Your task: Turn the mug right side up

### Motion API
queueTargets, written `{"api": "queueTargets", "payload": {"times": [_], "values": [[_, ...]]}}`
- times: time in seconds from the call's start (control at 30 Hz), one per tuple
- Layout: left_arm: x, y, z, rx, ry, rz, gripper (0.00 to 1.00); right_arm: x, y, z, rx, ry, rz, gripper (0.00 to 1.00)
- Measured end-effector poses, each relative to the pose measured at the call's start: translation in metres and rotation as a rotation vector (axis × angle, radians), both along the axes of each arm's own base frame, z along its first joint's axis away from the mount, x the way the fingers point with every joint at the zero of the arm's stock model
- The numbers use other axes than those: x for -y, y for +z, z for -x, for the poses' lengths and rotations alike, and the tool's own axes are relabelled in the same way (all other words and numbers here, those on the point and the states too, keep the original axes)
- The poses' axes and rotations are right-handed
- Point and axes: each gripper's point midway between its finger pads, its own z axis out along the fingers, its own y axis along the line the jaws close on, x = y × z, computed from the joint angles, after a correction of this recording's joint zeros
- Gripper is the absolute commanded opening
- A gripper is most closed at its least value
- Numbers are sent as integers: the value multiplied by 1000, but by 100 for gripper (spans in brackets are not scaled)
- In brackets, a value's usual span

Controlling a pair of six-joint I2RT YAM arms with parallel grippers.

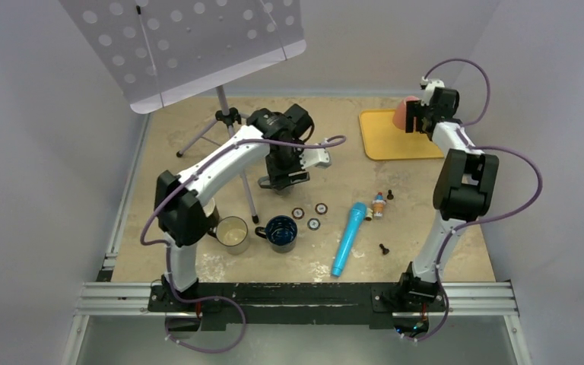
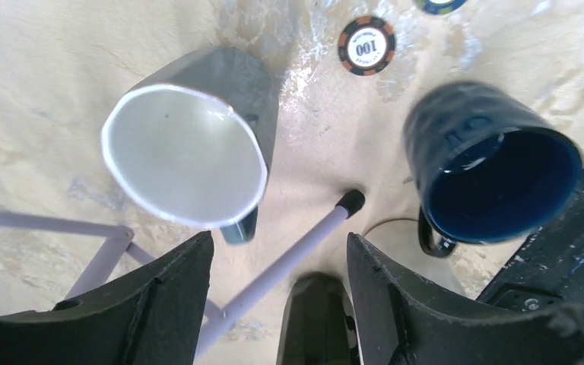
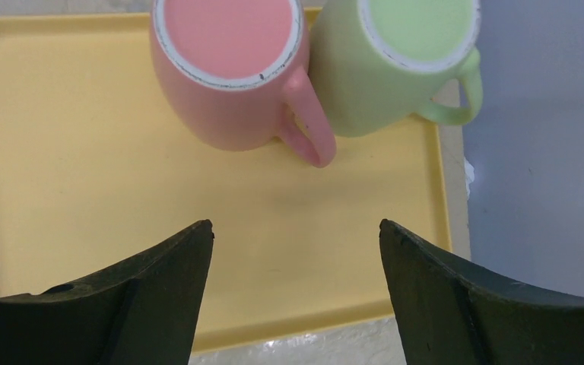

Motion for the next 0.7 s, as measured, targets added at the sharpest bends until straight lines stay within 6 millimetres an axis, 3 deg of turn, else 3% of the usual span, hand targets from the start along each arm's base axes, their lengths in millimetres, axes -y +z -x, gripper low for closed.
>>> {"api": "queueTargets", "payload": {"times": [0.17, 0.27, 0.43, 0.57, 0.7], "values": [[-9, 57, 29, 69, -27, 158, 69, 8, -33, -16, -96, 71, 84, 73], [-25, 72, 53, 89, -42, 203, 69, 14, -40, -25, -117, 98, 133, 73], [-40, 71, 72, 86, -48, 214, 69, 20, -38, -43, -125, 154, 194, 67], [-41, 63, 70, 88, -44, 201, 69, 18, -38, -55, -134, 207, 213, 45], [-41, 64, 63, 119, -37, 194, 69, 11, -44, -56, -165, 270, 207, 37]]}}
